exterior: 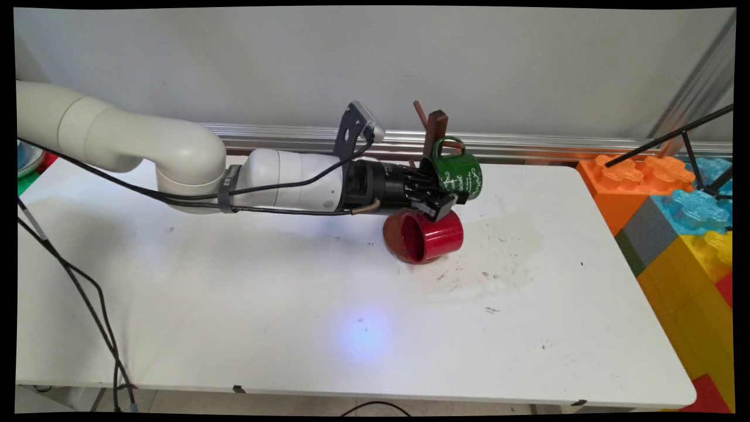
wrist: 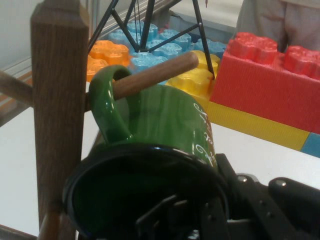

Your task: Place the picked object on the table

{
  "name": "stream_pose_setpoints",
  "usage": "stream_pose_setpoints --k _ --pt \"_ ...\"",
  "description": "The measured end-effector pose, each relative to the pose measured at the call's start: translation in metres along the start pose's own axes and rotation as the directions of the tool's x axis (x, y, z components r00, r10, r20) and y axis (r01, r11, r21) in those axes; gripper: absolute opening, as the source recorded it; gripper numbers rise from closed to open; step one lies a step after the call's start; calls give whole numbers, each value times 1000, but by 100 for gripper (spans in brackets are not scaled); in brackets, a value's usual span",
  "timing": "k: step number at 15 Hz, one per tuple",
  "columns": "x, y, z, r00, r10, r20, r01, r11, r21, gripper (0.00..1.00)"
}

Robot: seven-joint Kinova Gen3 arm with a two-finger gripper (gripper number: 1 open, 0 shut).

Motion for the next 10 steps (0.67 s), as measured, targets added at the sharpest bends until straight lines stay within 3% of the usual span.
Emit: stream_pose_setpoints --k 10 --pt "12 11 -9 999 13 -31 -14 999 -37 0"
